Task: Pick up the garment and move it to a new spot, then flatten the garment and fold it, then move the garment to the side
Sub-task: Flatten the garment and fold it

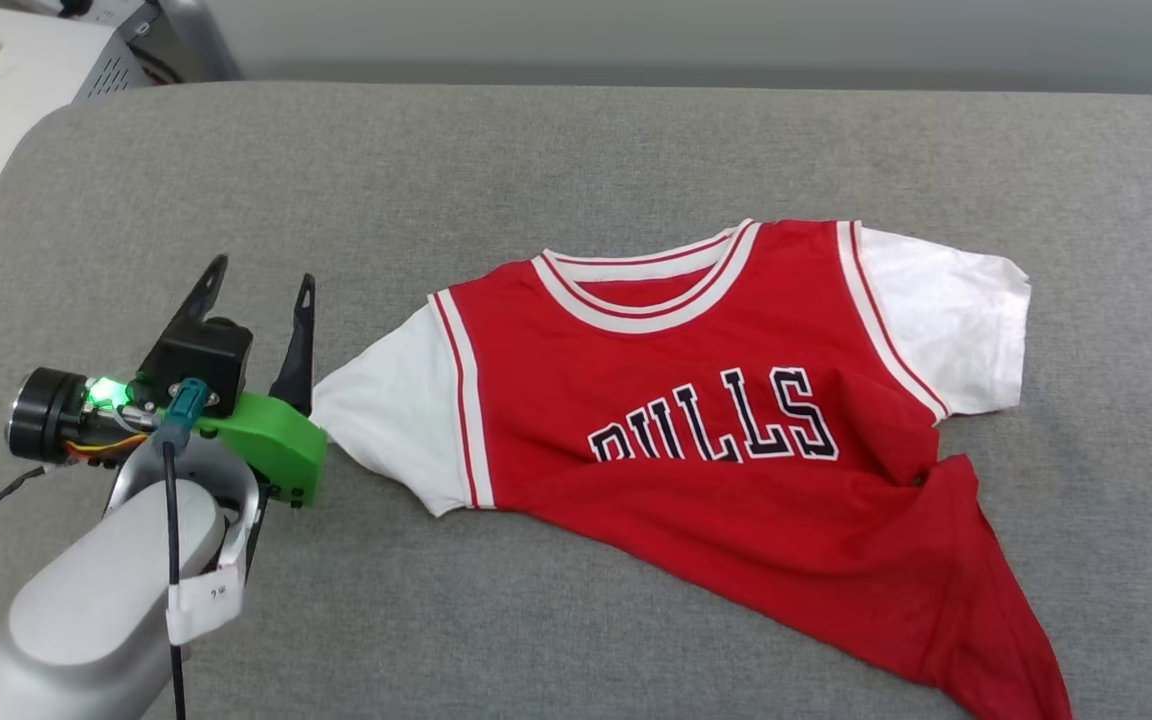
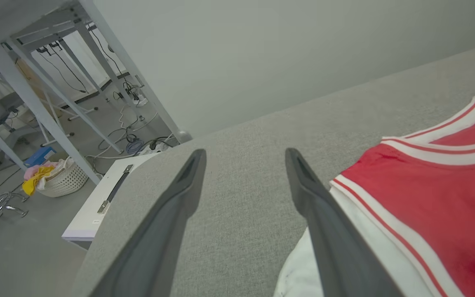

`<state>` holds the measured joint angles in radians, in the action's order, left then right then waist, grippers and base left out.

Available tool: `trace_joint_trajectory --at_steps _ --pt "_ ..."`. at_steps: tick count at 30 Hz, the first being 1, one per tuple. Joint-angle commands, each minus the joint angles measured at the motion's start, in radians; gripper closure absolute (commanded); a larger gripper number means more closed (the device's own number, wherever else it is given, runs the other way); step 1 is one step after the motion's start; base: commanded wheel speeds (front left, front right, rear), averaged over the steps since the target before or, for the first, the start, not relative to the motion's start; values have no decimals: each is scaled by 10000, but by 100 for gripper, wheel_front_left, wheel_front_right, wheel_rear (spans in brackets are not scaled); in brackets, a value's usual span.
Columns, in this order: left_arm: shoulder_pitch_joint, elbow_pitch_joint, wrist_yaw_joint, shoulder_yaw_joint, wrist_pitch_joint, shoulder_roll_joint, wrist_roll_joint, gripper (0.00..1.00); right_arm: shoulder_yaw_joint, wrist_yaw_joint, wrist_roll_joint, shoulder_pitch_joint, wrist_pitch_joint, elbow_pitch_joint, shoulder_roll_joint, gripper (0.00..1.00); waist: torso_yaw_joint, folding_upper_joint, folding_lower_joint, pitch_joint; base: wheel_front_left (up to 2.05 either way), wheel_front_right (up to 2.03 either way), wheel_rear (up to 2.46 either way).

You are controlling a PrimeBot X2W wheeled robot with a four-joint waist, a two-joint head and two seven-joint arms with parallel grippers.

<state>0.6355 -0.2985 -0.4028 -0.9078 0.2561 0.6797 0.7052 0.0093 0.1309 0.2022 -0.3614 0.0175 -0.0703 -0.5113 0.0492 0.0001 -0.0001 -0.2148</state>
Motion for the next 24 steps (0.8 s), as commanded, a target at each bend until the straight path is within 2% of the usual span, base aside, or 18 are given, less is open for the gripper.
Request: trace_joint_trajectory --at_steps 1,4,8,12,15,18,24 --pt "-434 364 -302 404 53 -90 -426 0 225 -2 398 -443 496 52 -293 0 294 -1 1 -323 0 0 0" --pt "-1139 1330 -815 1462 54 -236 -1325 0 974 -2 1427 -1121 2157 265 -1232 0 478 -1 1 -579 0 0 0" --pt "-1970 2286 -1223 2581 55 -524 -2385 0 1884 -2 2883 -1885 4164 732 -2299 0 706 -1 1 -944 0 0 0" --pt "-2587 2958 -1298 3506 55 -1037 -3124 0 2652 -2 4426 -2388 6309 1347 -3042 0 952 -1 1 -1365 0 0 0" --pt "-3005 3265 -1181 4029 56 -1483 -3570 0 3066 -2 5036 -2691 7791 1820 -3435 0 1140 -1 1 -1702 0 0 0" --pt "-3214 3504 -1021 4478 56 -1919 -4043 0 3259 -2 5213 -3102 8433 2119 -3527 0 1319 -1 1 -2070 0 0 0" --pt "-3335 3633 -541 5092 56 -2615 -4737 0 3787 -2 5074 -3694 8731 2793 -3377 0 1560 -1 1 -2690 0 0 0"
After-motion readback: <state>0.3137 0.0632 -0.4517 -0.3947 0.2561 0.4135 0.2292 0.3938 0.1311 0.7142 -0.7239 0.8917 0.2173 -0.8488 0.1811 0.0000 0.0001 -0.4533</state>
